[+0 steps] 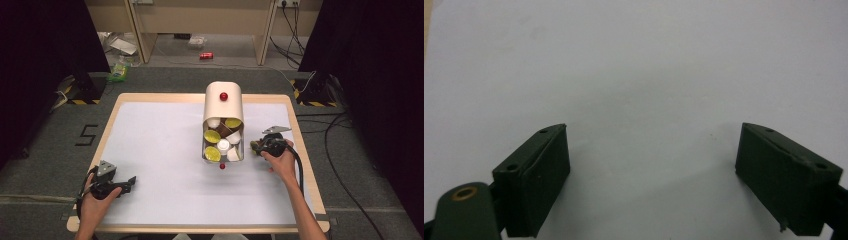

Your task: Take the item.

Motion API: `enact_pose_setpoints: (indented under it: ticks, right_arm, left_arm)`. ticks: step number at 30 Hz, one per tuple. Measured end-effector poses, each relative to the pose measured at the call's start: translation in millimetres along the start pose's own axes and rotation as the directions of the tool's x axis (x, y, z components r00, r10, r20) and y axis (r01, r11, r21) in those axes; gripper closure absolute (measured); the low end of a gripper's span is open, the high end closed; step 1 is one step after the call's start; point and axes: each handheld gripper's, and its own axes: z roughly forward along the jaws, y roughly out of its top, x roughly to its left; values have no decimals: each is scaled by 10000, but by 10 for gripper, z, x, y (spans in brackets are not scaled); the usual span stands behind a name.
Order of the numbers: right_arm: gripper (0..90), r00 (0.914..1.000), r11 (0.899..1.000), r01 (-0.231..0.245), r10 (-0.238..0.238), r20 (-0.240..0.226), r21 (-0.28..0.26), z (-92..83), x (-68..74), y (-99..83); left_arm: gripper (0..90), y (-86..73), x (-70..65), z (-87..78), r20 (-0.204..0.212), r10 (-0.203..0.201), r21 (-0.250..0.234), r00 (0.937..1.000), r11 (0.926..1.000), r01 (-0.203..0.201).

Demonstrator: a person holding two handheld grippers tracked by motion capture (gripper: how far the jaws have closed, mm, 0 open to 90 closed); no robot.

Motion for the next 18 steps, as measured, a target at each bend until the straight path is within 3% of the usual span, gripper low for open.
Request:
enact_pose_setpoints:
  ticks: [7, 18]
  right_arm:
    - [412, 10000, 10000, -68, 68, -52, -21, -26, -15, -6]
    - [334, 9996, 9992, -261, 263, 86, -288, -168, -50, -4]
  left_arm:
    - [133, 0, 0, 0, -2, 0, -5, 10000, 10000, 0]
    - [134, 0, -1, 0, -2, -1, -7, 10000, 10000, 1]
